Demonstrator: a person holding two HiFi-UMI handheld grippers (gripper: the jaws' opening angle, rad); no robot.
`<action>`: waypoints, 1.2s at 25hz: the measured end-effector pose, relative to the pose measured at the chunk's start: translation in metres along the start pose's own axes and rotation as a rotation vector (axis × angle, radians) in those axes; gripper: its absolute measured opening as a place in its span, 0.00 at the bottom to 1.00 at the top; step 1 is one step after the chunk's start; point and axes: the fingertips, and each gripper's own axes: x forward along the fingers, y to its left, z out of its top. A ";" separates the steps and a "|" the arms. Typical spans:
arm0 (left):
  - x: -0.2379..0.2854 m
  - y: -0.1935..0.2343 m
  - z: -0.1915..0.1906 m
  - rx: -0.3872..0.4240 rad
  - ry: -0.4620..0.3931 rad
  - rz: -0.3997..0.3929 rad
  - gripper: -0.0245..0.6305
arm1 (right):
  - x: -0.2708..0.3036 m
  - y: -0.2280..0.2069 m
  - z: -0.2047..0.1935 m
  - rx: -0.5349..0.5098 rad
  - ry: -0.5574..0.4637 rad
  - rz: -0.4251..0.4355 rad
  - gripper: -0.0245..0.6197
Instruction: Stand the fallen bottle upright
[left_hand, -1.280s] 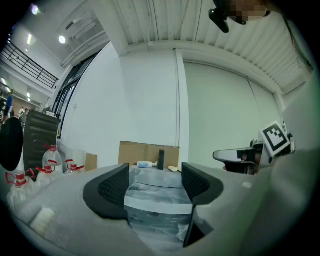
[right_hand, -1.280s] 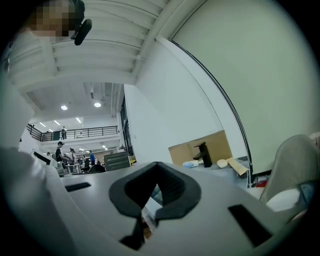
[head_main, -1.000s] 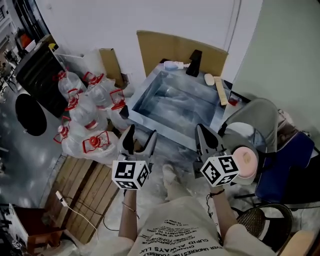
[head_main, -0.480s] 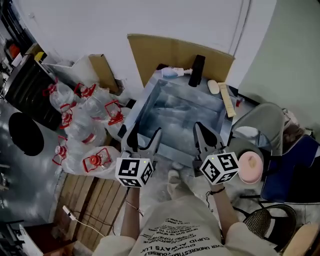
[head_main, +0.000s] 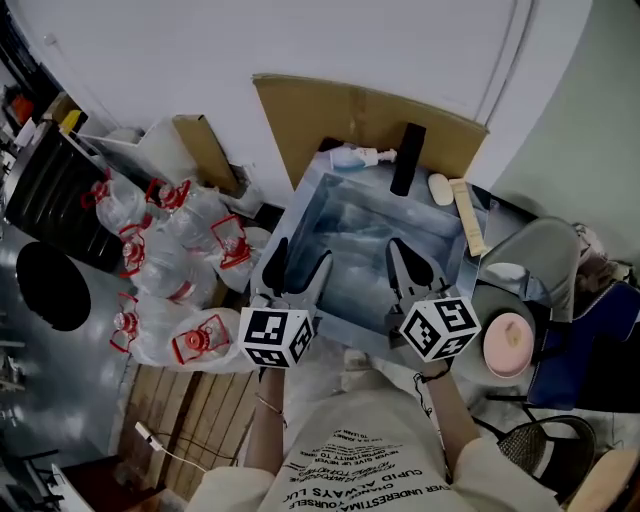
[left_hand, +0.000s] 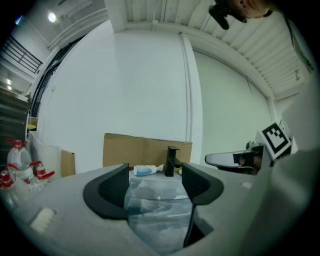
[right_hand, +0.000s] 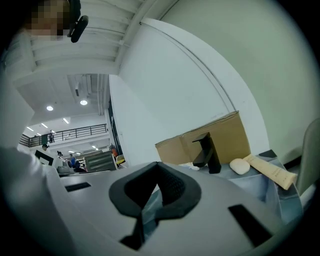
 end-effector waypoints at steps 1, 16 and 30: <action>0.004 0.002 0.000 0.000 0.001 -0.003 0.52 | 0.004 0.000 0.000 0.000 0.002 0.001 0.05; 0.063 0.025 0.010 0.052 0.029 -0.090 0.52 | 0.038 -0.016 -0.006 0.014 0.021 -0.064 0.05; 0.157 0.053 -0.006 0.157 0.134 -0.321 0.52 | 0.084 -0.037 -0.019 0.046 -0.019 -0.277 0.05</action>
